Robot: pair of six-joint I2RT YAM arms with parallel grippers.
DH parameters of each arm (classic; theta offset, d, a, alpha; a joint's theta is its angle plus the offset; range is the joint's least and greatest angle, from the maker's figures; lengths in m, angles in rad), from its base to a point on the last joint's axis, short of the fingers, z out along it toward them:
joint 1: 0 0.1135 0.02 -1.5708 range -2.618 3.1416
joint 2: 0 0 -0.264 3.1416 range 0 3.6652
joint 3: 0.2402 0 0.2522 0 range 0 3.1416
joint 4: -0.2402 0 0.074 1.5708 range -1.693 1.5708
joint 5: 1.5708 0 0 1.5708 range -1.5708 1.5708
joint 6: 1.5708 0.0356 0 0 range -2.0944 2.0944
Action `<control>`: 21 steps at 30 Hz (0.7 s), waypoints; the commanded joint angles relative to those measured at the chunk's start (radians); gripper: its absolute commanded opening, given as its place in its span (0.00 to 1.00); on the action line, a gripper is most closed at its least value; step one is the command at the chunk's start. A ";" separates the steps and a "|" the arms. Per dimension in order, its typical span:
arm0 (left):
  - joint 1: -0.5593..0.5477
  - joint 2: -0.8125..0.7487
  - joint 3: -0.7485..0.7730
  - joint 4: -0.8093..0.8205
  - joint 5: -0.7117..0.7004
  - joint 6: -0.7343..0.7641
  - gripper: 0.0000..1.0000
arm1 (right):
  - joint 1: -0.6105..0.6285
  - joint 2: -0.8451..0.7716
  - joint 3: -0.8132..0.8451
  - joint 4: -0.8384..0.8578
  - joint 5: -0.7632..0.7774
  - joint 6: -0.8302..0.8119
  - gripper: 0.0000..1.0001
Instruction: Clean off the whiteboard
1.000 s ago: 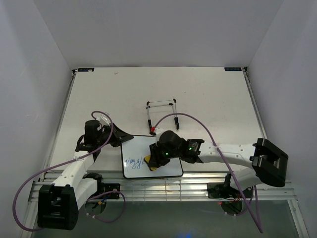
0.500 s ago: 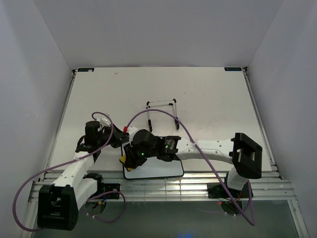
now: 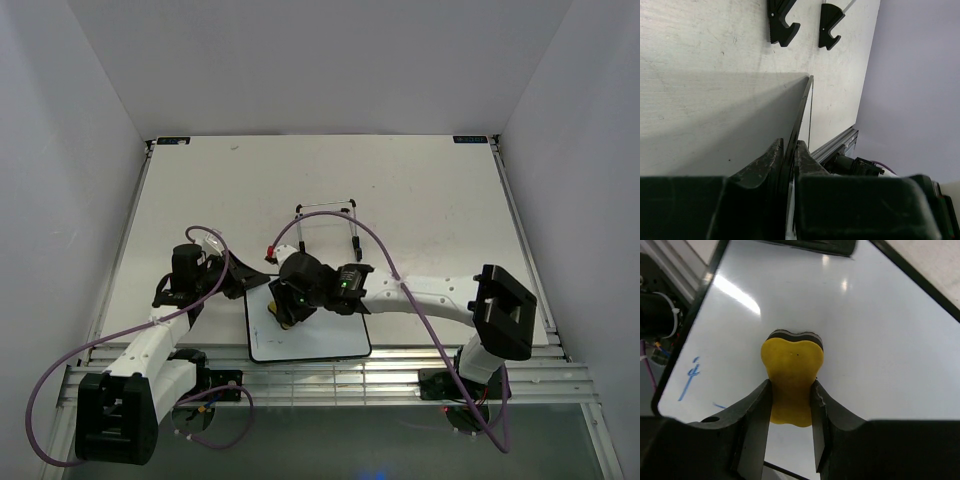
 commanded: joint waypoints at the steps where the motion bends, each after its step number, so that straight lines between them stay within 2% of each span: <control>1: -0.010 0.001 0.007 -0.081 -0.113 0.045 0.00 | 0.074 0.070 0.059 -0.026 -0.124 -0.065 0.31; 6: -0.010 -0.002 0.012 -0.092 -0.116 0.049 0.00 | 0.125 0.138 0.186 -0.065 -0.157 -0.100 0.30; 11: -0.010 -0.004 0.016 -0.097 -0.116 0.046 0.00 | 0.149 0.187 0.239 -0.103 -0.137 -0.106 0.30; 16: -0.010 -0.001 0.030 -0.103 -0.114 0.049 0.00 | 0.157 0.162 0.162 -0.077 -0.129 -0.088 0.30; 21: -0.010 0.003 0.045 -0.112 -0.122 0.055 0.00 | 0.168 0.060 -0.024 -0.060 -0.103 -0.083 0.29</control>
